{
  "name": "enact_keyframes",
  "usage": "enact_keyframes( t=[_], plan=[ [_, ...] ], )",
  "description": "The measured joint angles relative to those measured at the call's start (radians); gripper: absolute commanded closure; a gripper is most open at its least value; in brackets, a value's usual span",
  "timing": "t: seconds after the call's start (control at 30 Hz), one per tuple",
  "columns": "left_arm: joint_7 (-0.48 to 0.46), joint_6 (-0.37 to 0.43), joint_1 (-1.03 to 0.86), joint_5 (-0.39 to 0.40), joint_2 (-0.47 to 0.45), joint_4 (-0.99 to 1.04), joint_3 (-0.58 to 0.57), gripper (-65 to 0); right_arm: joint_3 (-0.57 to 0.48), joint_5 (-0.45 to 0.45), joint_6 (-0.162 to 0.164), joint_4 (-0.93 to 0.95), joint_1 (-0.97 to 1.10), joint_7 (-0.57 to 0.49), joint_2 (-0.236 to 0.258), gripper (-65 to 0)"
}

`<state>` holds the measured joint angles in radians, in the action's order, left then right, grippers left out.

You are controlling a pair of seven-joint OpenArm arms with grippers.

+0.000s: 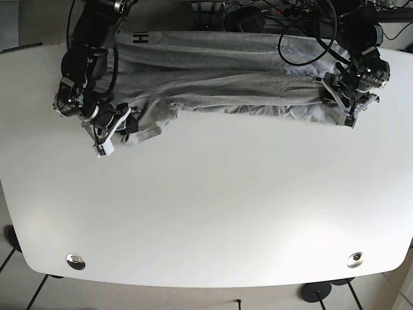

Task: Fold the T-shirt properly
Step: 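Fold the hem over toward the collar with both grippers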

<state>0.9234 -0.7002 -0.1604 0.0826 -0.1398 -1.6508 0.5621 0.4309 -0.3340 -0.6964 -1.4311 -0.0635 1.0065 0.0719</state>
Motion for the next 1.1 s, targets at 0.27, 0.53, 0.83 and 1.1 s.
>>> enact_keyframes(
  t=[0.27,0.53,0.83,1.1],
  plan=[
    [-0.036,0.000,0.014,0.031,-0.011,0.063,0.002,-27.9,0.091,-0.010,-0.001,-0.496,0.110,0.230,-0.026,-1.9],
    [-0.046,0.000,0.013,0.042,-0.011,0.066,0.002,-27.9,0.343,-0.217,-0.001,-0.582,0.285,0.379,-0.029,-2.2],
    [-0.049,0.000,0.011,0.046,-0.010,0.067,0.000,-27.9,0.378,-0.241,-0.001,-0.582,0.413,0.362,-0.011,-2.7],
    [-0.048,0.000,0.011,0.045,-0.010,0.063,0.000,-27.9,0.489,-0.335,-0.001,-0.582,0.514,0.364,-0.005,-45.3]
  ],
)
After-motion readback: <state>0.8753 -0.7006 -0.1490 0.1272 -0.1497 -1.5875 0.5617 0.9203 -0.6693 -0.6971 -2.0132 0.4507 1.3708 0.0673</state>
